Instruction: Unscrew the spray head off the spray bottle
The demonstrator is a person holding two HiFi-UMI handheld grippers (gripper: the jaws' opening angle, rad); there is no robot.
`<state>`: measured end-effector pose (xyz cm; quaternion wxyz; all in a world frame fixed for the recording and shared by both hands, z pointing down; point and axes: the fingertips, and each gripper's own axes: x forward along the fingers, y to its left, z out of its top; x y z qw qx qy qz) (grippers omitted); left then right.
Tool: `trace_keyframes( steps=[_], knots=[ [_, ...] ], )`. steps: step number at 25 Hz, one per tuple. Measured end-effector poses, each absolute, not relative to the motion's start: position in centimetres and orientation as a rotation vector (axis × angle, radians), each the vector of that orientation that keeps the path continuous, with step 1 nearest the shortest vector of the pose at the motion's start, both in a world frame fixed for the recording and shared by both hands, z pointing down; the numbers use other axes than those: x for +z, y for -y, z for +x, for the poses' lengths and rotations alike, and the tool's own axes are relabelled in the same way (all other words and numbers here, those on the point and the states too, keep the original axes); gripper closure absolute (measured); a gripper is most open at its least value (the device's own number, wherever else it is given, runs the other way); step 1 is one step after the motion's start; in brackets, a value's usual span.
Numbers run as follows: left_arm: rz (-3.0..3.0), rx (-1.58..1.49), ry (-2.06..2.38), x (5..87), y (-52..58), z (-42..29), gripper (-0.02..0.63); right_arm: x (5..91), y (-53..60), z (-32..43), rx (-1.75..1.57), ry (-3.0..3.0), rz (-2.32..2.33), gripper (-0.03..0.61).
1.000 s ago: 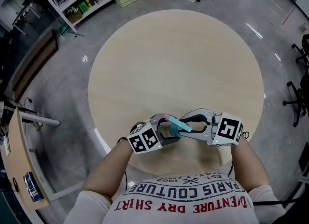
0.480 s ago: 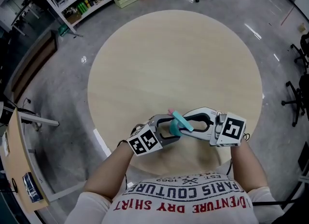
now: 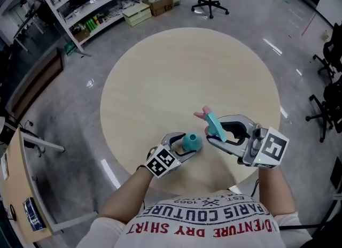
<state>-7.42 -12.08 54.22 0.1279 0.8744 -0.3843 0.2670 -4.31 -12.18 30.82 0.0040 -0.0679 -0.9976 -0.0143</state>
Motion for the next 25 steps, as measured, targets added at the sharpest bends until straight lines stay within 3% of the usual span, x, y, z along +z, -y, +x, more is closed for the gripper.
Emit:
trace_keyframes(
  steps=[4, 10, 18, 25],
  knots=[
    [2.553, 0.792, 1.11, 54.1, 11.2, -7.3, 0.296, 30.4, 13.8, -2.2, -0.098, 3.069, -0.037, 0.449],
    [2.59, 0.794, 1.086, 54.0, 10.7, -6.9, 0.296, 40.6, 19.2, -1.7, -0.294, 2.661, 0.266, 0.449],
    [2.632, 0.79, 1.015, 53.8, 10.4, -6.5, 0.296, 53.6, 21.7, -4.7, -0.412, 2.32, 0.198, 0.449],
    [2.638, 0.769, 0.99, 53.6, 10.4, -6.8, 0.296, 58.0, 20.2, -5.4, -0.424, 2.242, 0.088, 0.448]
  ],
)
